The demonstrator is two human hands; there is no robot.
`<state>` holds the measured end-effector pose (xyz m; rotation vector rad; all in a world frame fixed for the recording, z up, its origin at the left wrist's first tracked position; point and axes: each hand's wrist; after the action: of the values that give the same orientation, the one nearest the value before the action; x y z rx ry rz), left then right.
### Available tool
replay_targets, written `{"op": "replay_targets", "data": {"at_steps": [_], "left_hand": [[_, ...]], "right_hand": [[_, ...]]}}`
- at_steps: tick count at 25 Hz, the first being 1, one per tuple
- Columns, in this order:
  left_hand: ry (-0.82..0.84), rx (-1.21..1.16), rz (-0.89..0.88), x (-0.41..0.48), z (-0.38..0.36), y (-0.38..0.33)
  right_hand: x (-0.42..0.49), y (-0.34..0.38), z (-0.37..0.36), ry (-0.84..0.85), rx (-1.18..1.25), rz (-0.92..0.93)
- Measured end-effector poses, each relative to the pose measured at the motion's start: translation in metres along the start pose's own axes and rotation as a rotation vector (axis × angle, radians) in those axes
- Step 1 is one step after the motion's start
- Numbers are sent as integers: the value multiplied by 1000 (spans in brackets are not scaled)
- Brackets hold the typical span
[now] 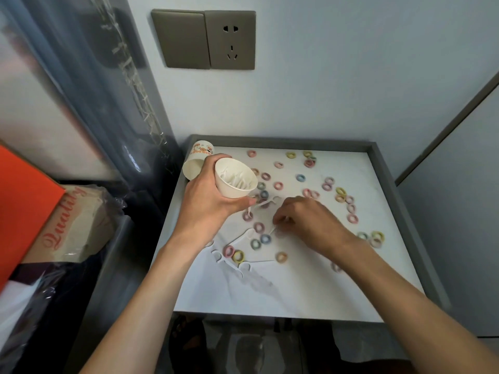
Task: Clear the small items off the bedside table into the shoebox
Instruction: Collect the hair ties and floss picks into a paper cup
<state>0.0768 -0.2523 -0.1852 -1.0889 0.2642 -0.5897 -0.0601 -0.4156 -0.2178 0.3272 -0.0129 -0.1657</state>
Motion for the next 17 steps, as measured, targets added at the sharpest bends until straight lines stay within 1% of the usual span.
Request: {"op": "replay_targets", "data": {"at_steps": [3, 5, 8, 10, 13, 17], "left_hand": [[-11, 12, 5, 1, 1, 1], [-8, 12, 6, 2, 1, 1], [-6, 7, 10, 3, 0, 1], [-9, -2, 15, 3, 0, 0], [-8, 0, 19, 2, -1, -1], [-31, 18, 17, 4, 1, 0]], "right_hand": [[2, 0, -10, -35, -58, 3], [3, -2, -10, -6, -100, -27], [-1, -8, -7, 55, -78, -85], [-5, -12, -5, 32, -63, -101], [-9, -15, -3, 9, -81, -90], [-4, -12, -8, 42, -150, -36]]}}
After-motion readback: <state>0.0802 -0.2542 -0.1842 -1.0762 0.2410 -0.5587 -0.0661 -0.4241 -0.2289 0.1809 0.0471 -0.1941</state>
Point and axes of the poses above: each hand's wrist, its own x-axis towards the middle knuckle, its own z-axis out of the back of the hand, y = z × x, and after that the axes turned 5 degrees about z, right-handed
